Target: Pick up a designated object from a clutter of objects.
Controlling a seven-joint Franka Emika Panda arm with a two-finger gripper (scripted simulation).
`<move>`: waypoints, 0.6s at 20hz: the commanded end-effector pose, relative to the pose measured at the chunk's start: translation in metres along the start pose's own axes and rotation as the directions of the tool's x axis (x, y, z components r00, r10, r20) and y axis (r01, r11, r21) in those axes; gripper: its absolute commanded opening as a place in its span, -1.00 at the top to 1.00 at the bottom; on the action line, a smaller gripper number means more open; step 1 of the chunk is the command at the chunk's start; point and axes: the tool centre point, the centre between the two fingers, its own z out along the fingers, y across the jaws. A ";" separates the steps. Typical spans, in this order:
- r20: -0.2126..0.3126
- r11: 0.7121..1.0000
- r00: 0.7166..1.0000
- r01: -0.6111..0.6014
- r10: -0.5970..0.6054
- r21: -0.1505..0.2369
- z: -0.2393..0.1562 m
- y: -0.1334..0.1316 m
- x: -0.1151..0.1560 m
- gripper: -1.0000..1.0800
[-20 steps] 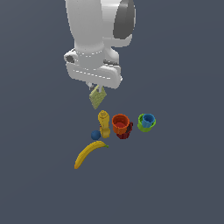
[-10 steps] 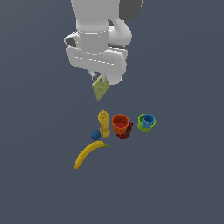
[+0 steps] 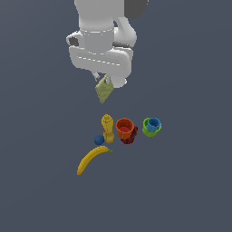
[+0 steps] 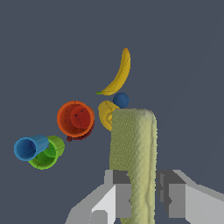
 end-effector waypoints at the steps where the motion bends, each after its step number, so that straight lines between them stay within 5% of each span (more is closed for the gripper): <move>1: -0.002 1.000 1.000 0.000 0.000 0.001 -0.004 0.001 0.001 1.00; 12: -0.002 1.000 1.000 0.000 0.000 0.001 -0.042 0.007 0.005 1.00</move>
